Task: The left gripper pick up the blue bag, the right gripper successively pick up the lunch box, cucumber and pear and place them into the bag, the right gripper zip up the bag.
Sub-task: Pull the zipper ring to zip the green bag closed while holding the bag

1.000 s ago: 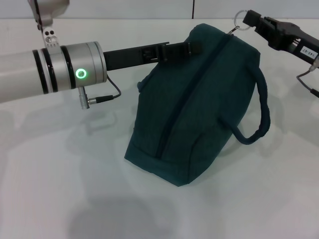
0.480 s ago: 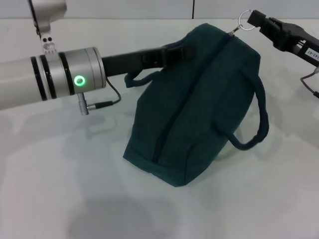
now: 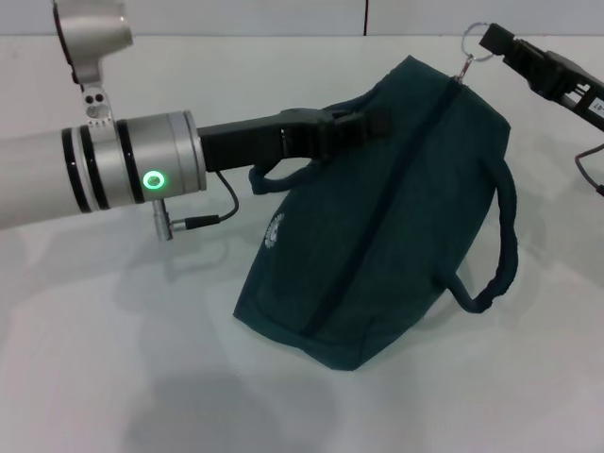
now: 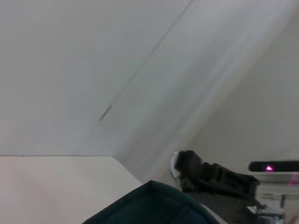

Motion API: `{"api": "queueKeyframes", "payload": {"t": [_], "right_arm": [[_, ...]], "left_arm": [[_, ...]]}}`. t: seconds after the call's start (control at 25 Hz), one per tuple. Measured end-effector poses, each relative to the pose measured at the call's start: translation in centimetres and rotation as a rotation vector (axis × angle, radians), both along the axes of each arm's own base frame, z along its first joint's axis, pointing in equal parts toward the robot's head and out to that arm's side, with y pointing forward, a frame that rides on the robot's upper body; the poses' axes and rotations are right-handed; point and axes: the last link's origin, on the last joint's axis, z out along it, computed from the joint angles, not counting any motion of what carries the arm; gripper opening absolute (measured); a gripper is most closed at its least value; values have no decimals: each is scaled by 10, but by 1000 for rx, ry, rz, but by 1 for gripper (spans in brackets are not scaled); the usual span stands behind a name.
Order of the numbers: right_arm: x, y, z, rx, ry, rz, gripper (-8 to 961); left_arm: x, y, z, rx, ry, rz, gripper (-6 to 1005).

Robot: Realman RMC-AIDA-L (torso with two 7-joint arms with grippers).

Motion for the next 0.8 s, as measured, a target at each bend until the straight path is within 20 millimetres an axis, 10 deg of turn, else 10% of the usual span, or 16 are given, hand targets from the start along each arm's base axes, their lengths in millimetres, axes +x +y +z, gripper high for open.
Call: {"api": "queueKeyframes", "payload": {"t": [0.8], "right_arm": [[16,-7,-9,-131,89,-137,52]], "left_arm": [[6,-27,12,19,-111,-198,59]]}}
